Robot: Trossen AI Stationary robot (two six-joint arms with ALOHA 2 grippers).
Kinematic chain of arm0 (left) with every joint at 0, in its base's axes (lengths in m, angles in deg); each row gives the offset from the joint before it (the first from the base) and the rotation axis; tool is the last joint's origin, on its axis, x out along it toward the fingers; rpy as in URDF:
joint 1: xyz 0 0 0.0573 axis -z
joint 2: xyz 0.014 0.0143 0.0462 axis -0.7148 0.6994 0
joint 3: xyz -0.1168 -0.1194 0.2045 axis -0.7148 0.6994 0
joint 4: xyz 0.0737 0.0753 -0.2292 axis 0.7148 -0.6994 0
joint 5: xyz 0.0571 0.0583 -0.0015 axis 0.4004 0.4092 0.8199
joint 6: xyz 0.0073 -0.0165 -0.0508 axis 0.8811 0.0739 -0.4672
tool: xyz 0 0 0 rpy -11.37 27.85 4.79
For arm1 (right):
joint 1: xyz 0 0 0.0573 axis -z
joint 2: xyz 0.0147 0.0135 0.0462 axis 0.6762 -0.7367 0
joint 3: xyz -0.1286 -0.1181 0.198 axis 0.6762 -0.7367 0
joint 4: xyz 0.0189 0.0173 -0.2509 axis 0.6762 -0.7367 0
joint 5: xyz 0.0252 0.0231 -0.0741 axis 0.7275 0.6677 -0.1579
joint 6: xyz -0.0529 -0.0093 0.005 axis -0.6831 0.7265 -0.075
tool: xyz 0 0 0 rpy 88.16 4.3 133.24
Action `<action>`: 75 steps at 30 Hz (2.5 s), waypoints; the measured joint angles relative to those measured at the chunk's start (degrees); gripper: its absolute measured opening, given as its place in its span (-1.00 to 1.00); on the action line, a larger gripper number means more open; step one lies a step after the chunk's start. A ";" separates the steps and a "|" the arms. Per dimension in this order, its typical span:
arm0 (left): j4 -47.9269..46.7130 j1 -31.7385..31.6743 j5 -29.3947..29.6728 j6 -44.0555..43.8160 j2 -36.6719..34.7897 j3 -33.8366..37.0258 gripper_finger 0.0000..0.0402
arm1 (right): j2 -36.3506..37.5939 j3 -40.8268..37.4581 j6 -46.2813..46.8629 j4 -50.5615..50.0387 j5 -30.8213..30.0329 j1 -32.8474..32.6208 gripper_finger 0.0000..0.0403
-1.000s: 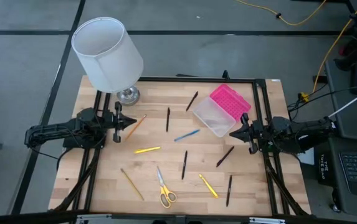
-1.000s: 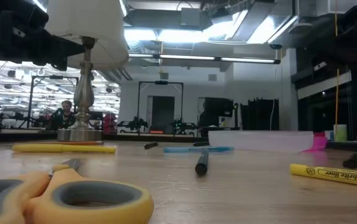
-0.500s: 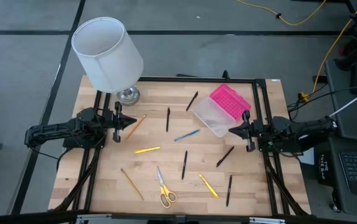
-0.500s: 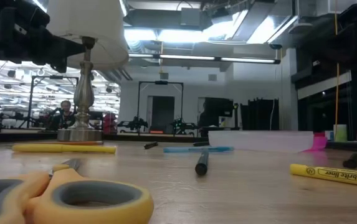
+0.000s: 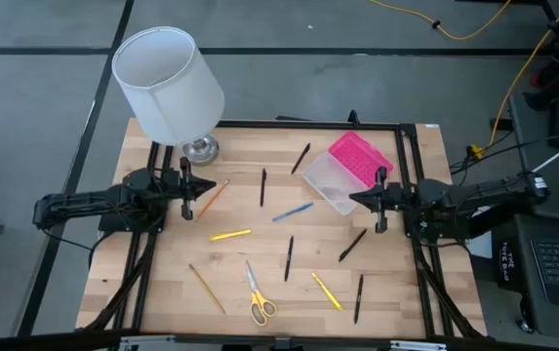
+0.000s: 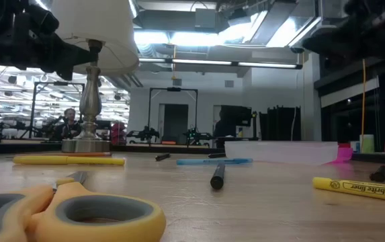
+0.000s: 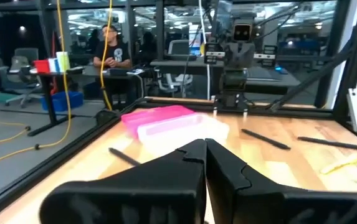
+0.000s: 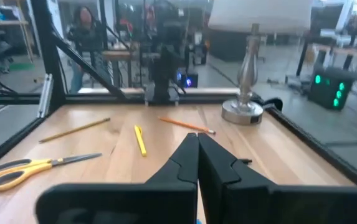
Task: Pick & place school supplies into a supply box
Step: Put the black pen into the pink supply box
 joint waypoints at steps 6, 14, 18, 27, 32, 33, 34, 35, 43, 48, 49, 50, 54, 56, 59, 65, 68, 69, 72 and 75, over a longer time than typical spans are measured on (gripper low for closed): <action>5.50 2.86 -1.06 2.22 6.74 -0.02 -1.00 | -11.88 6.21 0.09 -0.50 -0.24 0.04 -0.95; 7.57 10.44 4.80 2.93 15.58 -3.80 -1.00 | -19.89 10.08 0.34 -0.16 -0.22 0.03 -0.92; 4.38 14.18 9.54 3.01 21.25 -8.19 -0.99 | -21.08 10.71 1.83 -0.31 -0.17 0.03 -0.92; 1.47 18.62 17.31 6.27 32.09 -15.77 -0.98 | -21.12 11.08 -0.03 -0.53 -0.13 0.04 -0.91; 0.88 19.23 7.16 6.25 34.86 -16.48 -0.98 | -21.12 11.06 -1.48 -0.66 -0.13 0.03 -0.91; 0.43 19.30 5.08 6.86 35.28 -16.47 -0.98 | -21.12 11.07 -1.45 -0.64 -0.13 0.04 -0.91; 0.17 19.27 3.50 7.66 35.65 -16.46 -0.98 | -21.12 11.06 -1.46 -0.63 -0.13 0.02 -0.91; 0.03 19.27 2.47 8.15 35.99 -16.46 -0.98 | -21.12 11.06 -1.48 -0.67 -0.13 0.04 -0.91; 0.20 19.25 2.32 7.97 37.27 -16.46 -0.98 | -21.12 11.06 -1.44 -0.66 1.31 0.04 -0.92; 0.26 19.25 3.91 10.23 37.28 -16.44 -0.98 | -22.53 12.56 1.34 -2.55 3.69 -1.24 -0.97; 0.59 19.25 3.91 9.94 37.28 -16.42 -0.98 | -23.28 13.38 1.47 -3.84 3.69 -1.74 -0.97; 0.81 19.25 3.96 9.93 37.27 -16.41 -0.98 | -24.23 14.46 1.40 -5.30 3.72 -2.22 -0.97; 0.74 19.25 5.50 11.77 37.26 -16.41 -0.98 | -28.96 20.57 1.42 -13.98 3.78 -3.78 -0.98; 0.69 19.25 5.75 11.84 37.26 -16.41 -0.98 | -31.18 23.89 1.62 -19.00 3.80 -4.26 -0.97; 0.69 19.25 5.76 11.85 37.26 -16.41 -0.98 | -34.05 28.39 2.17 -26.62 3.67 -4.72 -0.94; 0.71 19.25 5.76 11.84 37.26 -16.41 -0.98 | -40.50 35.68 10.81 -38.82 1.86 -7.09 -0.98; 1.08 19.25 5.74 11.79 37.26 -16.39 -0.98 | -43.00 38.53 10.99 -45.60 1.86 -8.72 -0.97; 1.29 19.25 5.76 11.58 37.26 -16.39 -0.98 | -43.82 39.46 12.13 -46.73 1.79 -9.32 -0.96; 3.72 19.25 5.74 11.43 37.38 -16.37 -0.98 | -45.88 41.37 16.95 -49.22 1.38 -11.39 -0.96; 6.24 19.31 7.09 11.43 38.34 -16.37 -0.98 | -46.94 42.47 17.91 -51.04 1.40 -13.62 -0.98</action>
